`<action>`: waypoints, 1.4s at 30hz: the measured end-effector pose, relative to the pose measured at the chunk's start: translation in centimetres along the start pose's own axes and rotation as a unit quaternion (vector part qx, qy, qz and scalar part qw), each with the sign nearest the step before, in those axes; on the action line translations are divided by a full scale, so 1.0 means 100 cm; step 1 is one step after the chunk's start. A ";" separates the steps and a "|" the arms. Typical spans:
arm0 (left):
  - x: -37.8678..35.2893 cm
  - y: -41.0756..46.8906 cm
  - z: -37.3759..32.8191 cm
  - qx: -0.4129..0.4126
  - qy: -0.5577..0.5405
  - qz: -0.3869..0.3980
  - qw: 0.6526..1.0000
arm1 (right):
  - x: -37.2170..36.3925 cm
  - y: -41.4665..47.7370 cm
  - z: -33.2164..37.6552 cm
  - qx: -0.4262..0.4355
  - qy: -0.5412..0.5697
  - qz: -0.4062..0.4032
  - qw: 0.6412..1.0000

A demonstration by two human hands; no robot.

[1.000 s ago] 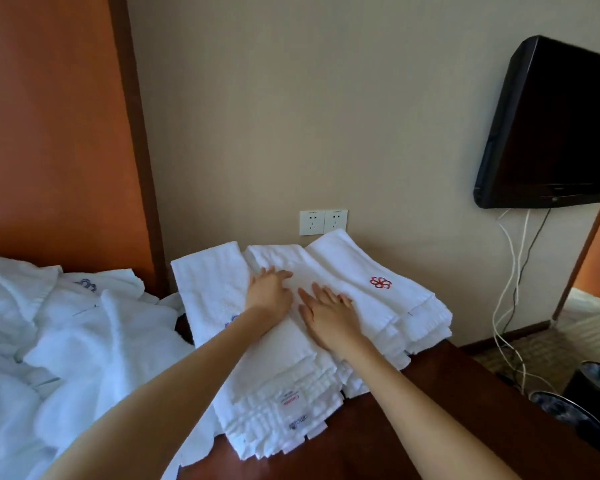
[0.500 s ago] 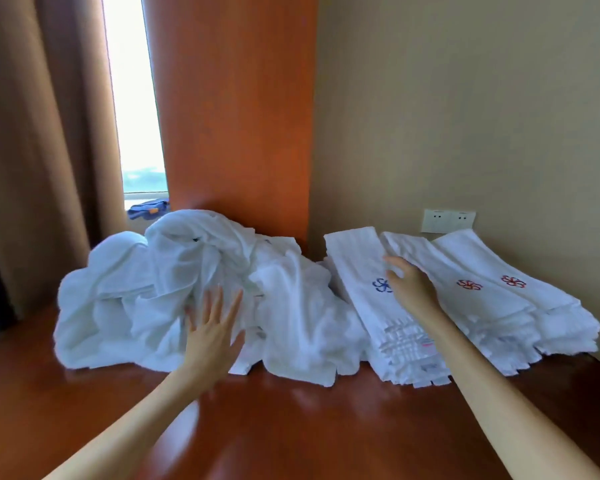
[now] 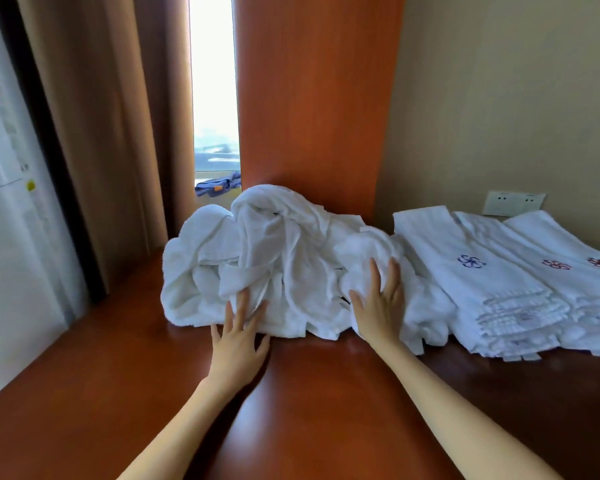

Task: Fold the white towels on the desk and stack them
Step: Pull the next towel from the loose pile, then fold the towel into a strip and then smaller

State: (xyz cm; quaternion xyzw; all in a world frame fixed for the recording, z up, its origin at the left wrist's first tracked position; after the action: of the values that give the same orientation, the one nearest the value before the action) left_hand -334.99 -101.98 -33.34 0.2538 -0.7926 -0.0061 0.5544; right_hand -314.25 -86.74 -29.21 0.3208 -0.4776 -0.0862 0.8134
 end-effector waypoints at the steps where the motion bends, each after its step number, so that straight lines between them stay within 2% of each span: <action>1: 0.001 0.000 0.000 -0.006 -0.004 -0.003 1.000 | 0.002 0.000 -0.002 -0.038 0.045 -0.037 0.998; 4: 0.001 -0.002 0.001 -0.005 -0.017 0.005 1.000 | 0.006 0.007 -0.007 -0.155 0.128 -0.056 0.978; 7: 0.002 -0.002 0.001 -0.009 -0.021 -0.003 1.000 | 0.009 0.018 -0.018 -0.211 0.086 -0.025 0.973; 10: 0.002 -0.002 0.001 -0.017 -0.020 -0.017 1.000 | 0.014 0.022 -0.029 -0.194 0.066 -0.006 0.979; 12: 0.004 -0.003 -0.002 -0.026 -0.017 -0.033 0.999 | 0.021 0.019 -0.034 -0.183 0.123 -0.003 0.975; 14: 0.009 -0.004 -0.006 -0.049 -0.022 -0.065 0.996 | 0.032 0.015 -0.034 -0.173 0.230 0.000 0.958; 15: 0.012 -0.005 -0.010 -0.063 -0.035 -0.087 0.994 | 0.039 0.012 -0.030 -0.157 0.270 0.001 0.950; 17: 0.018 -0.011 -0.018 -0.091 -0.106 -0.134 0.981 | 0.054 0.002 -0.015 -0.089 0.277 -0.032 0.956; 19: 0.025 -0.016 -0.028 -0.109 -0.235 -0.160 0.953 | 0.065 -0.020 0.012 0.026 0.257 -0.068 0.964; 20: 0.028 -0.018 -0.033 -0.102 -0.313 -0.158 0.931 | 0.066 -0.035 0.028 0.099 0.253 -0.053 0.961; 21: 0.027 -0.019 -0.036 -0.090 -0.387 -0.148 0.906 | 0.061 -0.051 0.041 0.174 0.244 -0.008 0.954; 23: 0.024 -0.019 -0.037 -0.071 -0.474 -0.139 0.867 | 0.042 -0.084 0.061 0.300 0.182 0.147 0.925; 25: 0.022 -0.020 -0.030 -0.042 -0.511 -0.124 0.849 | 0.025 -0.103 0.063 0.340 0.138 0.290 0.884; 26: 0.021 -0.021 -0.027 -0.022 -0.516 -0.114 0.849 | 0.023 -0.104 0.060 0.342 0.143 0.310 0.875; 28: 0.021 -0.025 -0.025 -0.003 -0.469 -0.128 0.874 | 0.029 -0.099 0.051 0.323 0.183 0.305 0.877; 30: 0.024 -0.032 -0.032 -0.013 -0.379 -0.156 0.912 | 0.042 -0.091 0.045 0.309 0.240 0.255 0.884; 32: 0.028 -0.040 -0.038 -0.027 -0.321 -0.188 0.928 | 0.057 -0.084 0.039 0.307 0.273 0.103 0.906; 34: 0.033 -0.055 -0.043 -0.035 -0.305 -0.199 0.931 | 0.071 -0.076 0.032 0.281 0.238 -0.067 0.927; 35: 0.037 -0.065 -0.046 -0.054 -0.294 -0.192 0.935 | 0.075 -0.072 0.027 0.251 0.211 -0.113 0.938; 36: 0.040 -0.076 -0.051 -0.085 -0.268 -0.176 0.943 | 0.077 -0.067 0.022 0.214 0.187 -0.127 0.950; 38: 0.044 -0.100 -0.062 -0.161 -0.189 -0.137 0.959 | 0.076 -0.061 0.012 0.164 0.148 -0.093 0.971; 40: 0.047 -0.123 -0.067 -0.216 -0.131 -0.109 0.961 | 0.073 -0.063 0.004 0.164 0.146 -0.052 0.974; 42: 0.051 -0.145 -0.063 -0.229 -0.086 -0.115 0.963 | 0.077 -0.070 -0.002 0.188 0.145 -0.038 0.971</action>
State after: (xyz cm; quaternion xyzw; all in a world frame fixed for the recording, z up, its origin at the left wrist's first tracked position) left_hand -325.03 -114.98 -30.63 0.2078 -0.7800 -0.2730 0.5233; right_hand -308.88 -95.58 -27.98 0.4952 -0.3494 0.0217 0.7951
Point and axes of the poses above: each hand's wrist, its own y-axis towards the middle knuckle, its own x-axis out of the back of the hand, z = x × y, the point moved 4 cm from there along y, towards the middle knuckle, and after that the axes turned 6 degrees about -y, right-handed, at the moved point
